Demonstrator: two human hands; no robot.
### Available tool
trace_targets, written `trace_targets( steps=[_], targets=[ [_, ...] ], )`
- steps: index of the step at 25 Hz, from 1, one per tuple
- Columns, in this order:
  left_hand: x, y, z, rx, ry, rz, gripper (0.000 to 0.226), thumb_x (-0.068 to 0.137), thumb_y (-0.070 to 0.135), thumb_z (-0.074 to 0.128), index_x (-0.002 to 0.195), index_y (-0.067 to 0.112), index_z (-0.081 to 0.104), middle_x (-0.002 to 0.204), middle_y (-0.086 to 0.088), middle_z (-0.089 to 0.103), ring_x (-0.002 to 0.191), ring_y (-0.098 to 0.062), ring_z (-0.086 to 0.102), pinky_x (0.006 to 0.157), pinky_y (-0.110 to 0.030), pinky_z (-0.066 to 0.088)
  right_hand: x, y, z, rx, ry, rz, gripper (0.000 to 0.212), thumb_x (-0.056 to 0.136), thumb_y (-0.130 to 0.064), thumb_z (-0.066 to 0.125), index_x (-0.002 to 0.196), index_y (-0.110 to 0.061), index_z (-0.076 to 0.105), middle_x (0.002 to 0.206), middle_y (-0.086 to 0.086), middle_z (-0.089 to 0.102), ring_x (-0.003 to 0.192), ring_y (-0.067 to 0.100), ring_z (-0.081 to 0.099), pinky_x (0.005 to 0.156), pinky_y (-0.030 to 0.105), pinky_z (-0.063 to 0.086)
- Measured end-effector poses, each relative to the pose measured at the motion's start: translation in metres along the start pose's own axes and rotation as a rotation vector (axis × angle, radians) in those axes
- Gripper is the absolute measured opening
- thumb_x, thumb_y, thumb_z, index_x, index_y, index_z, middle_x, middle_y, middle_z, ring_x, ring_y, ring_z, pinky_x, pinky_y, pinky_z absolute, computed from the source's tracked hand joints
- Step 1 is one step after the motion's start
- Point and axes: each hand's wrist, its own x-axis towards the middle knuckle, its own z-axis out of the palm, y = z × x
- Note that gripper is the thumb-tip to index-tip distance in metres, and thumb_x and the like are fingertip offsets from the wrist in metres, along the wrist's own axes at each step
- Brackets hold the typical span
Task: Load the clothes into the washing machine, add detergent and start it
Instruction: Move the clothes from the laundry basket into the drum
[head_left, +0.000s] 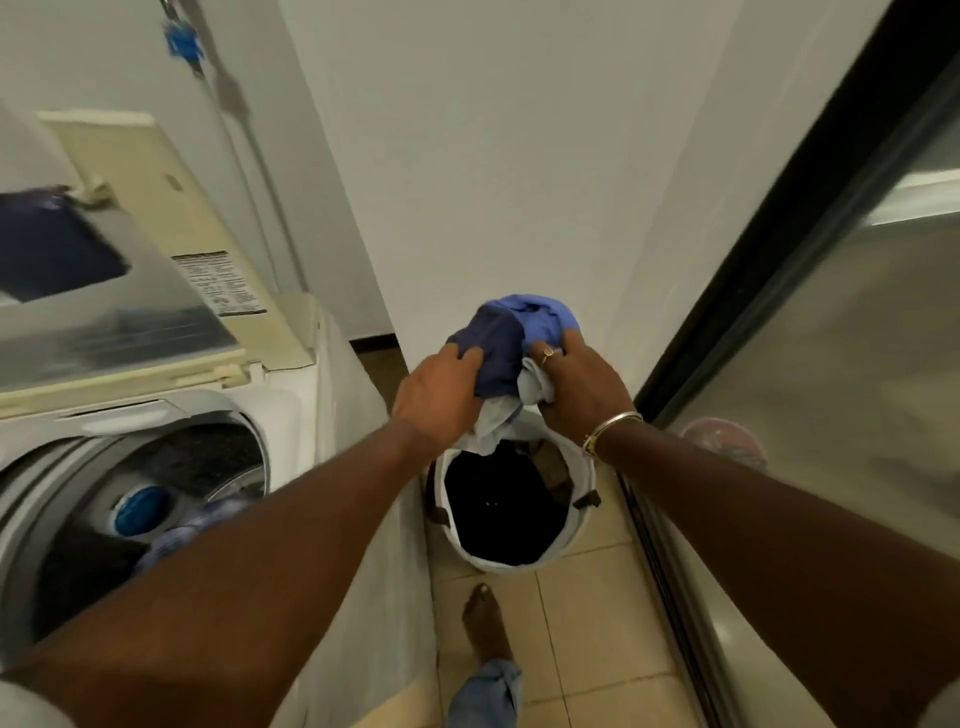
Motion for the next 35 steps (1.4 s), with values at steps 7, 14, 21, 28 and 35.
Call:
trace_targets(
  steps=[7,14,21,28,35],
  targets=[
    [-0.12,-0.002,-0.126,0.063,0.216,0.008,0.03,0.093,0.032,0.056,0.117,0.014,0.051,0.108,-0.015,0.057,0.088,-0.038,0.061,0.066,-0.042,0.051,-0.059,-0.105,-0.109,-0.102,0.089,-0.142,0.063,0.074,-0.032,0.074,0.13,-0.025,0.046,0.123,0.011,0.044,0.084,0.035,0.058,0.062,0.03,0.036],
    [-0.231,-0.063,-0.232,0.14,0.304,-0.11,0.035,0.093,0.035,0.058,0.122,0.017,0.048,0.112,-0.012,0.056,0.092,-0.033,0.06,0.073,-0.043,0.054,-0.075,-0.246,-0.168,-0.032,0.163,-0.321,0.054,0.076,-0.03,0.073,0.124,-0.021,0.051,0.114,0.011,0.049,0.08,0.032,0.058,0.061,0.029,0.04],
    [-0.327,-0.176,-0.259,0.138,0.304,-0.264,0.033,0.092,0.029,0.059,0.12,0.014,0.05,0.113,-0.016,0.055,0.092,-0.039,0.058,0.068,-0.041,0.048,-0.072,-0.391,-0.132,0.071,0.109,-0.398,0.065,0.072,-0.032,0.076,0.131,-0.023,0.05,0.119,0.009,0.049,0.087,0.034,0.06,0.065,0.029,0.04],
    [-0.361,-0.275,-0.219,0.043,0.271,-0.281,0.032,0.09,0.02,0.06,0.119,0.009,0.053,0.111,-0.018,0.054,0.091,-0.039,0.057,0.066,-0.036,0.038,-0.06,-0.472,-0.052,0.091,0.043,-0.332,0.065,0.07,-0.029,0.077,0.129,-0.025,0.049,0.126,0.011,0.046,0.088,0.036,0.062,0.071,0.037,0.055],
    [-0.329,-0.343,-0.116,-0.258,0.292,-0.395,0.034,0.091,0.021,0.057,0.122,0.008,0.057,0.109,-0.011,0.061,0.097,-0.034,0.062,0.081,-0.035,0.049,-0.027,-0.478,0.063,0.188,-0.03,-0.216,0.048,0.076,-0.028,0.073,0.117,-0.022,0.05,0.124,0.015,0.048,0.087,0.034,0.061,0.068,0.033,0.049]
  ],
)
